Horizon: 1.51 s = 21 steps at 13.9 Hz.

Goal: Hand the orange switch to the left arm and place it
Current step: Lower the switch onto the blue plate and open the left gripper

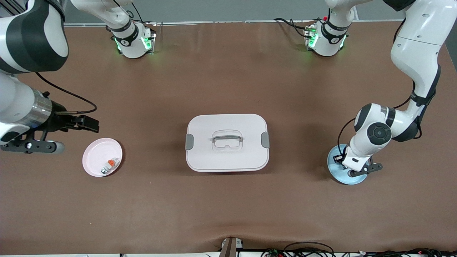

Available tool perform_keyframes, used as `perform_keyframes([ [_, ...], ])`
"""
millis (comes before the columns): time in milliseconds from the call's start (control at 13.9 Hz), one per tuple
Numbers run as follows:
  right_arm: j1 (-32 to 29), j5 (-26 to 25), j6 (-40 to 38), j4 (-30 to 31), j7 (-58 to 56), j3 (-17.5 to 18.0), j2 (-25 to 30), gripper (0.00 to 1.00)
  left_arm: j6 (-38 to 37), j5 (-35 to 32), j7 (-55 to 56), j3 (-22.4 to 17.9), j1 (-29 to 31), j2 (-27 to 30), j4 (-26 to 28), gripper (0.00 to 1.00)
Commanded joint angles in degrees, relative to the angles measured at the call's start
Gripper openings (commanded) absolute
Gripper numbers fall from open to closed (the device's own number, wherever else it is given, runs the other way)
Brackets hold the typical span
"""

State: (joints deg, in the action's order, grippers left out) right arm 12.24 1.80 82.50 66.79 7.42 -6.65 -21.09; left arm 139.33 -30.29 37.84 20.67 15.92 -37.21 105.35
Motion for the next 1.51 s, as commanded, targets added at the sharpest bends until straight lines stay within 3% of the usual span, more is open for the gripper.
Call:
perform_keyframes([
  [0, -3.1, -1.4, 2.2, 5.4, -4.6, 1.0, 4.2, 1.0, 0.1, -1.7, -0.9, 0.3, 1.0, -0.5, -0.9, 0.2],
  [72, -4.3, -1.4, 3.5, 6.9, -6.4, 1.0, 5.3, 1.0, 0.1, -1.7, -0.8, 0.3, 1.1, -0.4, -0.9, 0.83],
  [144, -4.8, -1.3, 4.4, 8.7, -6.9, 1.1, 6.5, 1.0, 0.1, -1.6, -0.8, 0.4, 1.2, 0.2, -0.8, 1.0],
  [503, -6.2, -1.3, 10.6, 16.6, -7.2, 1.0, 12.0, 1.0, -4.4, -0.6, -0.8, 2.3, 1.0, 11.5, -2.0, 1.0],
  [647, -7.9, -0.7, 10.7, 16.7, -7.3, 1.0, 12.6, 1.0, -14.0, 1.6, -0.9, 4.3, 1.1, 15.5, -5.8, 1.0],
  [1007, -8.5, -1.4, 9.9, 17.2, -6.4, 1.0, 13.3, 1.0, -31.9, 9.6, -9.6, 4.3, 1.2, 19.4, -16.1, 1.0],
  [1438, -11.1, -1.4, 8.6, 17.2, -5.4, 0.9, 14.8, 1.0, -42.4, 10.2, -9.7, 5.1, 0.5, 28.8, -17.2, 1.0],
])
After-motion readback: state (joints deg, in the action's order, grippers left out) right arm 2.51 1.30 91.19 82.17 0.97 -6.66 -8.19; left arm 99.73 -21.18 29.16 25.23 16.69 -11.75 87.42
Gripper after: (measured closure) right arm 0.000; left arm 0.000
